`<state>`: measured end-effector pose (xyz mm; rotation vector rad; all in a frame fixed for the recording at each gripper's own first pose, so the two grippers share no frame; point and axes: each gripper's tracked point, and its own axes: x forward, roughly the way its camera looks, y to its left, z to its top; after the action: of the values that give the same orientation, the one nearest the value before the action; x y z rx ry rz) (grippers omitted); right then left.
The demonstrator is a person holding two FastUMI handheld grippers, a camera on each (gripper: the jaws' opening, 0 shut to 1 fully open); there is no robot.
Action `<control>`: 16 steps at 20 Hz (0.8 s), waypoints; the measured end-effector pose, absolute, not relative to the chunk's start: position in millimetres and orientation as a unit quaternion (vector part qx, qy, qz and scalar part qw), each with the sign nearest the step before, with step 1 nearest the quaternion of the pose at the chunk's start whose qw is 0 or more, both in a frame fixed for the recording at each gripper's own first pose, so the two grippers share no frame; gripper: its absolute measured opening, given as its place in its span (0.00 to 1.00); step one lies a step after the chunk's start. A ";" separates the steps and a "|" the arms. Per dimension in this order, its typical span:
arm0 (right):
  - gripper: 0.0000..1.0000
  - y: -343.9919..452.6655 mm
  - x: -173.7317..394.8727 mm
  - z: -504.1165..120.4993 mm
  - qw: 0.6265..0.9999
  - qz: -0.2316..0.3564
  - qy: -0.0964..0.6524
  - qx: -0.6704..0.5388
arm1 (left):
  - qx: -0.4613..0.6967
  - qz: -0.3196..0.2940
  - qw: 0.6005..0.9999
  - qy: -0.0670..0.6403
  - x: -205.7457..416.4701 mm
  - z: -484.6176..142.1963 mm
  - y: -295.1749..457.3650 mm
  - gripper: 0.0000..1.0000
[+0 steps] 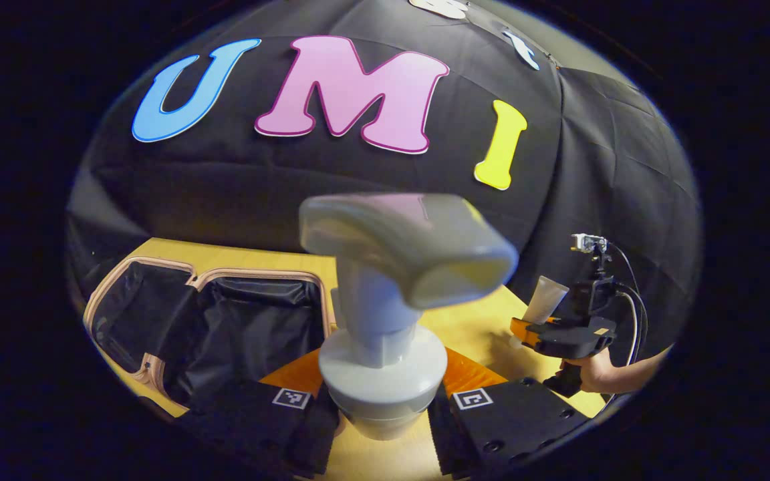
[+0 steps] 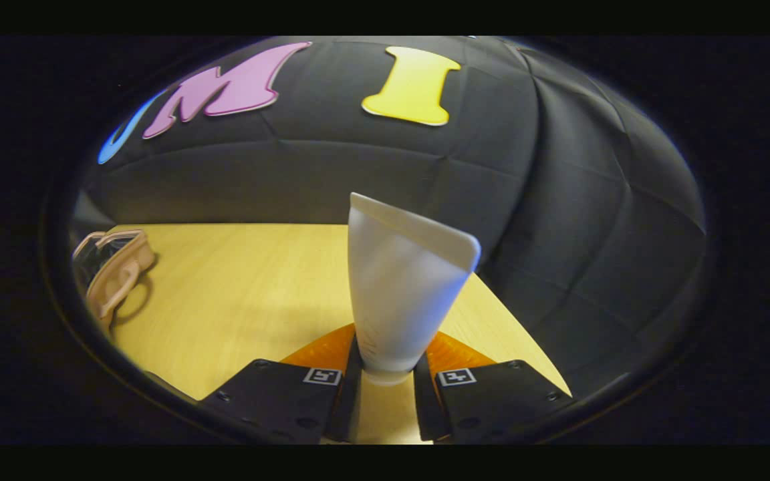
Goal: First open the suitcase, pack the skin care products into it, and then close the suitcase.
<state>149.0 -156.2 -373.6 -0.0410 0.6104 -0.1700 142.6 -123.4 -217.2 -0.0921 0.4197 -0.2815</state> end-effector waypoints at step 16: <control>0.37 120.3 126.4 -210.3 0.955 0.209 0.208 0.016 | 0.022 -0.028 0.902 0.430 197.7 -309.5 37.0 0.63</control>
<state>126.4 120.3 -210.3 0.0315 0.4220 0.4253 197.7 37.0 -309.5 0.0462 0.8899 -0.0586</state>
